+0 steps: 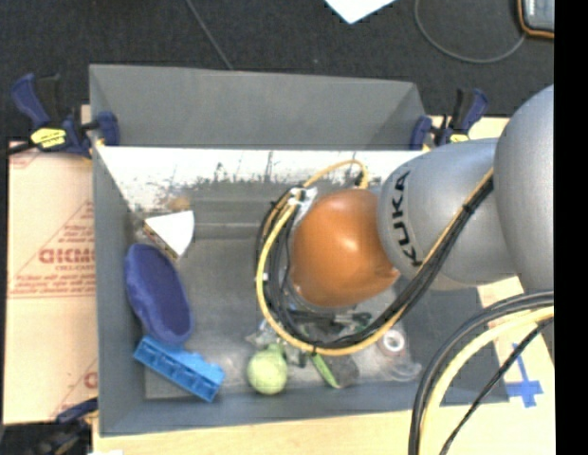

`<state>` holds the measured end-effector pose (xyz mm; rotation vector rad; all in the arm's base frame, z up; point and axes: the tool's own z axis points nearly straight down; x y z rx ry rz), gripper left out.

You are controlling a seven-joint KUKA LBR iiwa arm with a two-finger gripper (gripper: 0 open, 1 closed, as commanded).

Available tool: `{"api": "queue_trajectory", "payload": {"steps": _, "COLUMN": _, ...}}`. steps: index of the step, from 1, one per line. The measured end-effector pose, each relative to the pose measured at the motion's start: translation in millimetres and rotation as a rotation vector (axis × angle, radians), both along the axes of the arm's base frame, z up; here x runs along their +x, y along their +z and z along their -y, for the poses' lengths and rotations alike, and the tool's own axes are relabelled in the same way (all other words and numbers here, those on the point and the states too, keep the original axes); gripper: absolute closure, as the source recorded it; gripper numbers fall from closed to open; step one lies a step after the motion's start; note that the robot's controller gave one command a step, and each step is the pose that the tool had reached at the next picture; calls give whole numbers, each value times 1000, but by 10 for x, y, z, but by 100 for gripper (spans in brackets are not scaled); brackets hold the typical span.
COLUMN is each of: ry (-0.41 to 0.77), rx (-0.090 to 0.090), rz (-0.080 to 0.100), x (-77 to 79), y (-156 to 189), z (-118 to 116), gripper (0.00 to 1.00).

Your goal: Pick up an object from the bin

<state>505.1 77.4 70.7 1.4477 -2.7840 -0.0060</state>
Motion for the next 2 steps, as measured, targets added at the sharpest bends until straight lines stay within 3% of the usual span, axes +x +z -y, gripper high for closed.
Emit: {"api": "queue_trajectory", "payload": {"steps": 2, "ry": -5, "rx": 1, "rz": -1, "x": -4, "y": 490, "z": 2, "gripper": 100}}
